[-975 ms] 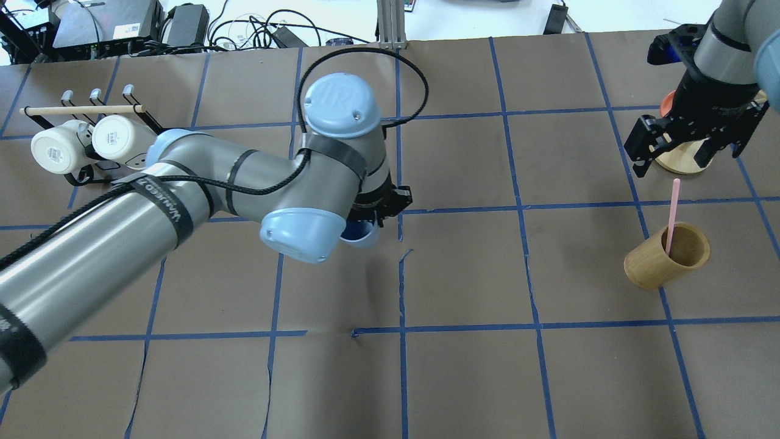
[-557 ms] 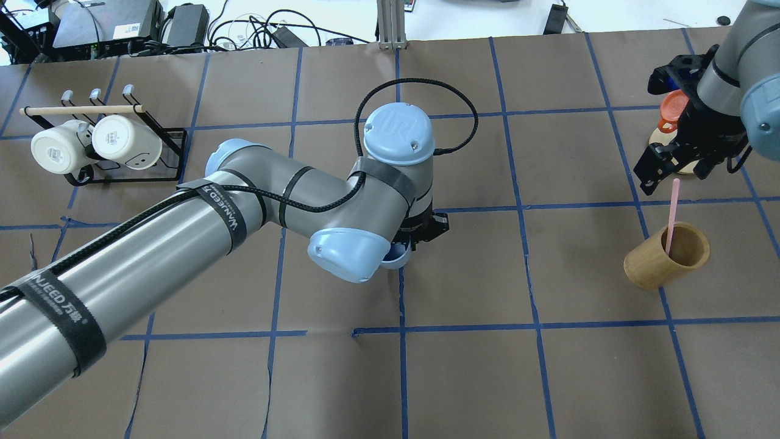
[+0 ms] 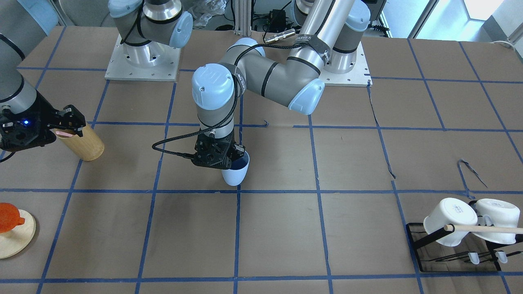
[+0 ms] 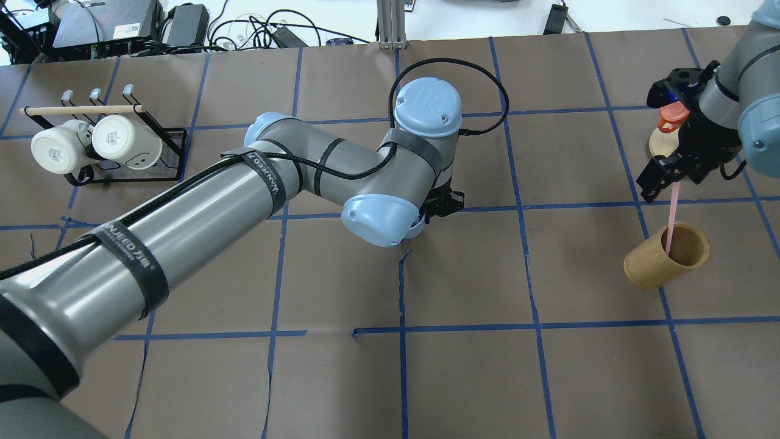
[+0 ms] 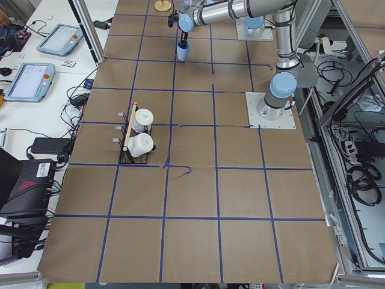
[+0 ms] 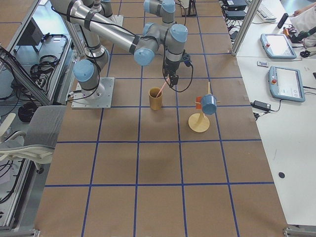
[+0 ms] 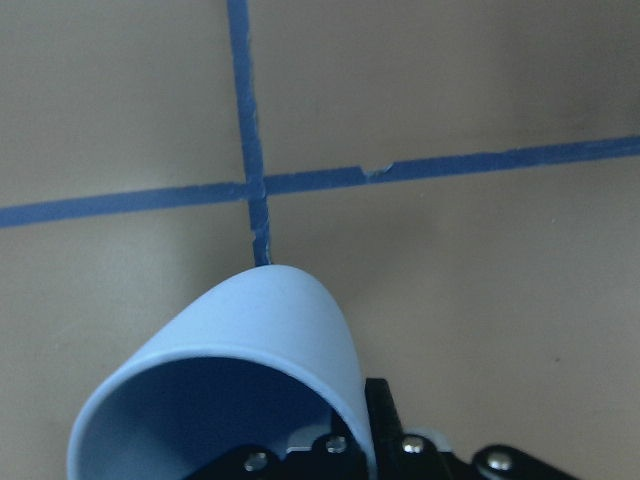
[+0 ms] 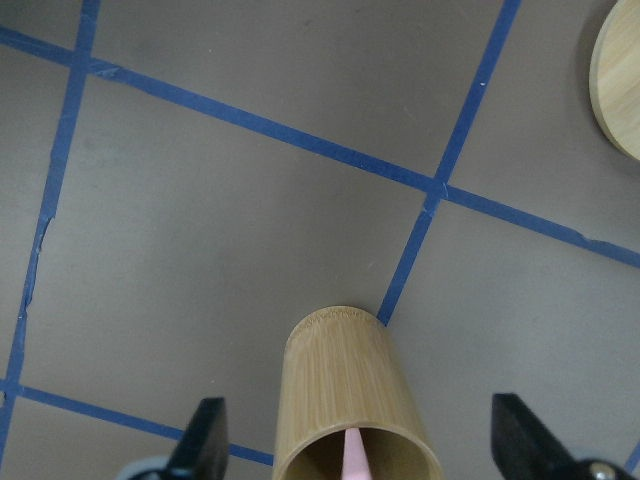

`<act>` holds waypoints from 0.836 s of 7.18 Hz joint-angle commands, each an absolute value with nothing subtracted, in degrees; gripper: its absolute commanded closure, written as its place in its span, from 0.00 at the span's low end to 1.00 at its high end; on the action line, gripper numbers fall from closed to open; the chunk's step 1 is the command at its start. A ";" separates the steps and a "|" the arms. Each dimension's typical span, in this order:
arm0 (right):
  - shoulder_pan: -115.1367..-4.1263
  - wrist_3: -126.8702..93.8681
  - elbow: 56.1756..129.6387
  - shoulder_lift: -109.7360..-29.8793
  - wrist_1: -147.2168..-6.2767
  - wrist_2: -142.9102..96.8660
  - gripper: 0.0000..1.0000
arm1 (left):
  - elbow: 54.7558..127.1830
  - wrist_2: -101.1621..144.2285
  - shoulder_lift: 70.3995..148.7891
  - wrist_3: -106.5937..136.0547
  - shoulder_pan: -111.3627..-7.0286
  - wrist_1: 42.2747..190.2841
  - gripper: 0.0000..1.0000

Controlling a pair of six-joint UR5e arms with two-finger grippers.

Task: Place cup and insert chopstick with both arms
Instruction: 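Carry the blue cup toward the table centre while the right gripper grasps the pink chopstick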

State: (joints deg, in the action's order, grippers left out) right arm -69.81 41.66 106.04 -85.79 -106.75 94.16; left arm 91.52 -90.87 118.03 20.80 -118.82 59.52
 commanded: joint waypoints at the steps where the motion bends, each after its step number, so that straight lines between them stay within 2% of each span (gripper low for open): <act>1: -66.82 51.11 106.78 -85.61 -107.14 89.57 0.01 | 90.61 -93.24 119.79 20.48 -118.74 58.98 1.00; 2: -66.28 54.02 106.61 -85.87 -107.23 87.21 0.01 | 90.27 -93.08 120.23 20.48 -118.48 58.80 0.01; 4: -65.92 55.55 106.79 -86.39 -106.44 88.33 0.04 | 89.13 -92.90 119.63 20.65 -116.82 58.97 0.00; 5: -65.92 55.81 106.79 -86.40 -106.35 89.29 0.20 | 87.73 -92.47 118.31 20.65 -114.72 59.41 0.00; 6: -65.92 55.64 106.79 -86.48 -106.26 89.47 0.22 | 86.58 -91.16 116.73 20.65 -110.87 59.50 0.00</act>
